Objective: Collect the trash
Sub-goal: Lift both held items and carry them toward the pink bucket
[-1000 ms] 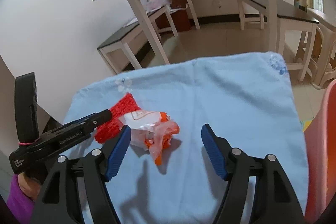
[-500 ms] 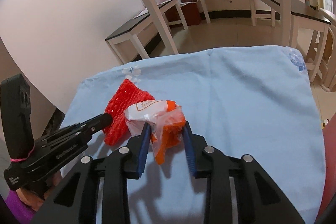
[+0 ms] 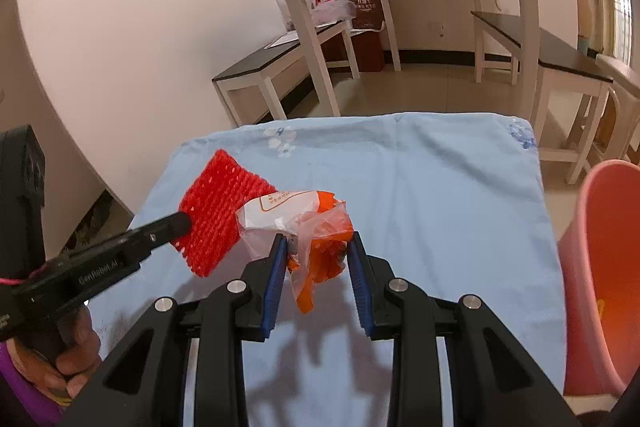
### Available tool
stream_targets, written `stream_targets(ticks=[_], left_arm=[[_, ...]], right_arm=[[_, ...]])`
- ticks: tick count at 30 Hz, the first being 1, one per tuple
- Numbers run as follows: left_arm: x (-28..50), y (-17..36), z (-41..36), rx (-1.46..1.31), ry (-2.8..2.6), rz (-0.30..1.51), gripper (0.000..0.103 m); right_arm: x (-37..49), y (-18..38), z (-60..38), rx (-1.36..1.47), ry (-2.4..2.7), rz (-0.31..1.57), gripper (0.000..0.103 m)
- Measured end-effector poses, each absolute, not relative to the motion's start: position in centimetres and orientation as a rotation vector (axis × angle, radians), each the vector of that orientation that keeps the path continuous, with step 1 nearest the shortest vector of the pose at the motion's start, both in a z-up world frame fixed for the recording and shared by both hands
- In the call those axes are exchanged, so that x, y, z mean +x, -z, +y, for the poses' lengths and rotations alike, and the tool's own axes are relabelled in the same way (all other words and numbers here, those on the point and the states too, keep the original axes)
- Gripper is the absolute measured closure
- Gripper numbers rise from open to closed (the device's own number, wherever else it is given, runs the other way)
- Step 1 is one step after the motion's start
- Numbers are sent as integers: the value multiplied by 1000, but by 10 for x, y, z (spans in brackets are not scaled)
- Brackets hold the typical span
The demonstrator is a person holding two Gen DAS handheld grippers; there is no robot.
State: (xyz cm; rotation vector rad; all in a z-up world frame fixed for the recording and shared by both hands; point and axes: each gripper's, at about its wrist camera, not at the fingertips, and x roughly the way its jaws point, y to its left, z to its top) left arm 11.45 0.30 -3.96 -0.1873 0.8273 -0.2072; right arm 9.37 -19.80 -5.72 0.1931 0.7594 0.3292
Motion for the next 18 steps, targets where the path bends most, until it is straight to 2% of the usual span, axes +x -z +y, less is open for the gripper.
stream_targets(ticks=[18], left_arm=[[23,14,-16,-186,92,758,93]], right_arm=[[-4,39,-200,138,-365,711,72]])
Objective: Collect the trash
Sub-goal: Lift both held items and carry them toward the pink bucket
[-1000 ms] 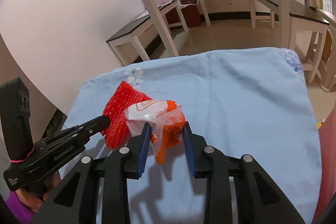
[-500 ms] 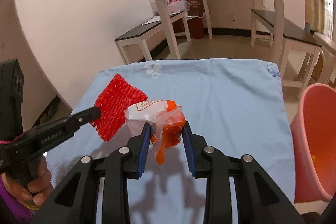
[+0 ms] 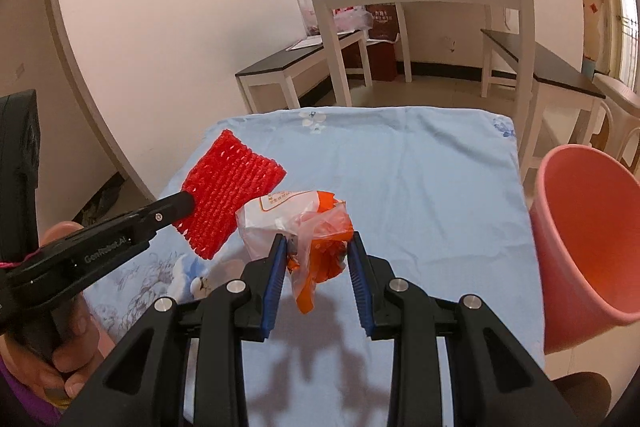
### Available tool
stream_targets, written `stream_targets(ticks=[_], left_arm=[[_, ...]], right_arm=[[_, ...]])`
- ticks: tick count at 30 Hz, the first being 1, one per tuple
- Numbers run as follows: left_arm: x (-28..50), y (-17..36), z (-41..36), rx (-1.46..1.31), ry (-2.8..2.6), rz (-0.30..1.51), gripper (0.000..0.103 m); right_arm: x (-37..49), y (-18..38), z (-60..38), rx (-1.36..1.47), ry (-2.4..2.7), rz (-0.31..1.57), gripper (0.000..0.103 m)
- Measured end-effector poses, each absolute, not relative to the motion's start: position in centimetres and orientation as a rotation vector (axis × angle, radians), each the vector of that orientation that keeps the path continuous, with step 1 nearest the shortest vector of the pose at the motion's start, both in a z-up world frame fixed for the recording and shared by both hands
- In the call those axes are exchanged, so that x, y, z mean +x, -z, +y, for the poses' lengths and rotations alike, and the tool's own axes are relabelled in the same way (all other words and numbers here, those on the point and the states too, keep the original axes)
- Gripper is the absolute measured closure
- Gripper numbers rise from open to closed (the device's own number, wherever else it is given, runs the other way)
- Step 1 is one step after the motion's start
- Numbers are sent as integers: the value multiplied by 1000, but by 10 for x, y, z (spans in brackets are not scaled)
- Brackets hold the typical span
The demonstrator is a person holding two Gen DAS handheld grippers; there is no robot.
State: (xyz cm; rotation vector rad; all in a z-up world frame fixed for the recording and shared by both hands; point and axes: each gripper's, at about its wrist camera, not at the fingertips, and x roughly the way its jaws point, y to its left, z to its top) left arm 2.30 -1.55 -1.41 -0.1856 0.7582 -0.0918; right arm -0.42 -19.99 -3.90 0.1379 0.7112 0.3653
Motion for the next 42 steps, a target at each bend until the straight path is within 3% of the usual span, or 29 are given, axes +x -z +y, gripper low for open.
stream_targets(ticks=[42], left_arm=[[6,14,-85,-106,162,736,93]], right_arm=[[-40,33,-267,205,-230,635,72]])
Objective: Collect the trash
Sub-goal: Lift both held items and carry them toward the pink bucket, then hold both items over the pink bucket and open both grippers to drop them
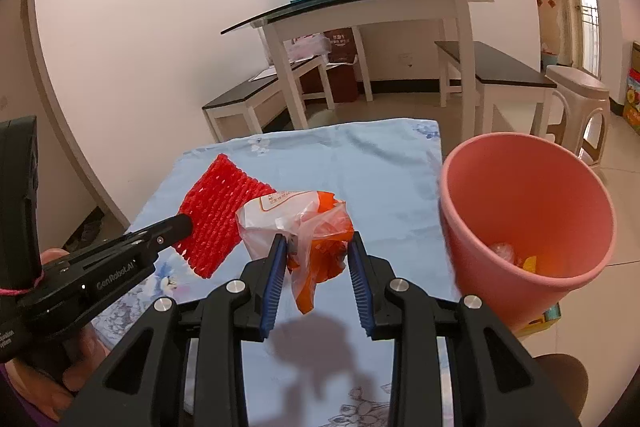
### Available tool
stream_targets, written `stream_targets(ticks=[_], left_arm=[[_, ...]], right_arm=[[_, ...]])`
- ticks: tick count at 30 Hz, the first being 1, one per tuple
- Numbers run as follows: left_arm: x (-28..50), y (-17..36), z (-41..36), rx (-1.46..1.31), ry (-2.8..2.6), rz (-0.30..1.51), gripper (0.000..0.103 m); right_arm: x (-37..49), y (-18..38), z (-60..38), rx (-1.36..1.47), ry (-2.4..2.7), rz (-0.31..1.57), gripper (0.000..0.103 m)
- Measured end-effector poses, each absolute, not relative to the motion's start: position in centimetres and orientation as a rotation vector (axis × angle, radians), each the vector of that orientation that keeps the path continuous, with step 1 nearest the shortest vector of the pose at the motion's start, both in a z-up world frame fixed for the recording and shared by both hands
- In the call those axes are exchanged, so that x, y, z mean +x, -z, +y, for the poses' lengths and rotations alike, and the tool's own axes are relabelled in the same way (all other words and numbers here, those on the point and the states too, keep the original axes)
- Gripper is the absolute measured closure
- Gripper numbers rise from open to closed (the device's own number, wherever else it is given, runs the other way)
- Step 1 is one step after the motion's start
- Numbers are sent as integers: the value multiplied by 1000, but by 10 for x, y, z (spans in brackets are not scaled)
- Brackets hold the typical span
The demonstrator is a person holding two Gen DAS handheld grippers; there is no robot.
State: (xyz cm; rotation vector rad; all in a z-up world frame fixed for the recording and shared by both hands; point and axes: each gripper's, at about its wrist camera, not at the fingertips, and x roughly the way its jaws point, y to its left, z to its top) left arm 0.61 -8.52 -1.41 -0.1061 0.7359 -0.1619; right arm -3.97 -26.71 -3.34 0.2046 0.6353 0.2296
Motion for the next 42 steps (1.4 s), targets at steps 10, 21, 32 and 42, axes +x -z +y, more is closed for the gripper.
stream_targets(ticks=[10,21,32,42], left_arm=[[17,9,-107,-94,218,712,93],[34,-2,-165,-77,369,682,93],[46,4,-234,-22,501,703,93],[68,23,-276,-11,560,770,93]], right_arm=[[-32,31,-292,218,-167,609,72],[-31,23,-359,237,13,545,72],[-30,38,-421,277,150,553,72],[-22,57,-449,287,201,586,72]])
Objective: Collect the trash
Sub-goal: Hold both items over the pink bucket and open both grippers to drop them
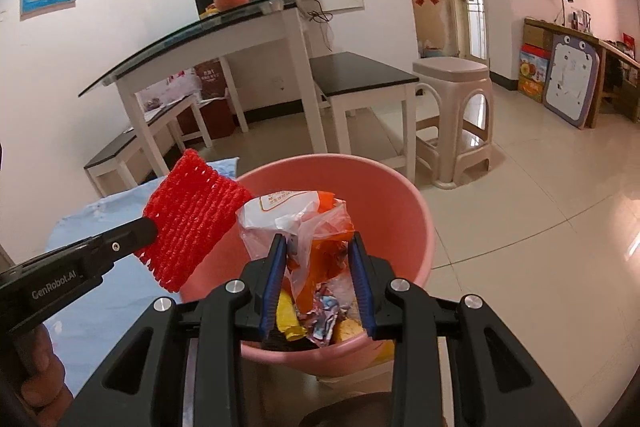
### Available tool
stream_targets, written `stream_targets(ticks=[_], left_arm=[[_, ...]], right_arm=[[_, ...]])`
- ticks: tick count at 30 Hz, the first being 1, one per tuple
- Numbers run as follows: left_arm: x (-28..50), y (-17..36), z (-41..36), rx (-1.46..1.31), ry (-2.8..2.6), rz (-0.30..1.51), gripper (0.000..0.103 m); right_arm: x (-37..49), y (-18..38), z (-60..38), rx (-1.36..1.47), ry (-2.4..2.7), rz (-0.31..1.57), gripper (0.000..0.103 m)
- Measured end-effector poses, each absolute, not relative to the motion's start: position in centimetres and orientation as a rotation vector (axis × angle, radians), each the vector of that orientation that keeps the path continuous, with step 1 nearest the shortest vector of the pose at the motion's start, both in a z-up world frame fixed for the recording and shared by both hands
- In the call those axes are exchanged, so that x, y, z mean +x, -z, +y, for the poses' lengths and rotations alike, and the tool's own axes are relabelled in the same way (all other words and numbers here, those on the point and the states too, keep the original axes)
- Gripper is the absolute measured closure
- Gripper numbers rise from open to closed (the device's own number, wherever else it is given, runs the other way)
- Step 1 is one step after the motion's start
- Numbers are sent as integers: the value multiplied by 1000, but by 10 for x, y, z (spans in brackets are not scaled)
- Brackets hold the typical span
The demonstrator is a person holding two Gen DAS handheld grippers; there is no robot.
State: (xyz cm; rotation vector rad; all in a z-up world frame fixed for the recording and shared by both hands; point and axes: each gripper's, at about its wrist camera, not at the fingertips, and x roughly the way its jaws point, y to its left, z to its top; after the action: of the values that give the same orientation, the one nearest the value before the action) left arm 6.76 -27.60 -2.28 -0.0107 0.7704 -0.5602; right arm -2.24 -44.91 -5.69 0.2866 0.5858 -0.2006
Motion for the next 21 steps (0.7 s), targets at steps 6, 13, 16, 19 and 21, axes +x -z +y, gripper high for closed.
stream_targets(ticks=[6,13,16,19,21], left_arm=[[79,36,-288,8,570,796,93],[84,44,-291,23,585,812,93],[87,46,-290,15,589,833,87],[86,44,-289,15,591,827,68],[84,42,-288,8,600,814,59]], right_arm=[[-13,68,-457,283,217,616,71],[-1,77,-461,285,213,653,67],[1,78,-461,289,212,656,54],[1,78,-461,287,214,656,49],[1,78,-460,285,214,658,49]])
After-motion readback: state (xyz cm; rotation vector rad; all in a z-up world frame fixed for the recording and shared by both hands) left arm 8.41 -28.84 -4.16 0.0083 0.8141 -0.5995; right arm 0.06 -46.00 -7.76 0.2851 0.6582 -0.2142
